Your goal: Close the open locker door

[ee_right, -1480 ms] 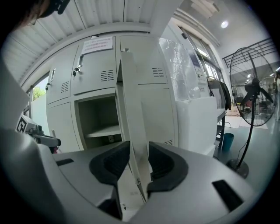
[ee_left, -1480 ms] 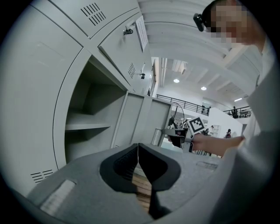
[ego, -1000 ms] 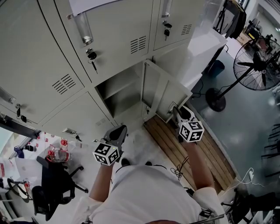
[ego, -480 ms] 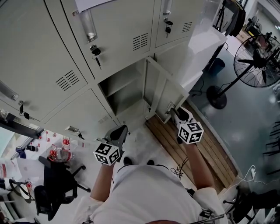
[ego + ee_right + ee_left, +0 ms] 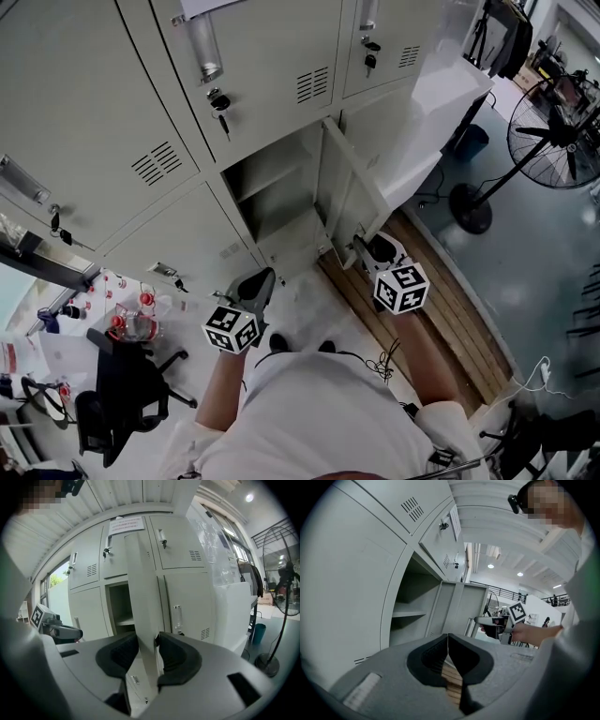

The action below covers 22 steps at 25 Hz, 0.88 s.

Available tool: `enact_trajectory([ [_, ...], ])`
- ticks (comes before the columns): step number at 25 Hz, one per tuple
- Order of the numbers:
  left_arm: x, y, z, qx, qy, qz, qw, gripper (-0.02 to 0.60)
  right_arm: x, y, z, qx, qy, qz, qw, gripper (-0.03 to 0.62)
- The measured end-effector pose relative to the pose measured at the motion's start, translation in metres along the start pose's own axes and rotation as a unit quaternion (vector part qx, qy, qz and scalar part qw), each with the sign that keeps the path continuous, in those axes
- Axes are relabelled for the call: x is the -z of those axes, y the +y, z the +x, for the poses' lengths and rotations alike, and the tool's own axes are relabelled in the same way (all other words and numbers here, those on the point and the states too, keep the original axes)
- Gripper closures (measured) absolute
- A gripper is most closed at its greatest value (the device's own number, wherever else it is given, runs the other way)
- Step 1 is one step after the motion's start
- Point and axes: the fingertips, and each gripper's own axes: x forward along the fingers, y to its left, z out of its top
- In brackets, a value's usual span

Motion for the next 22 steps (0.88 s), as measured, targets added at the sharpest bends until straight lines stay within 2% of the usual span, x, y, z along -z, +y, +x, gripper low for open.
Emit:
enact_trajectory([
  [13,0.002,0.017,-0.023,-0.03,-0.006,-0.006,0.9995,0.566,0.002,0.056,0.019,-0.05,0.004,-0.037,0.998,0.437],
  [22,0.003,0.024,-0.034,-0.047,-0.012,-0.01,0.9987,0.565,0.002,0.089,0.034,-0.095,0.01,-0.061,0.994,0.434],
])
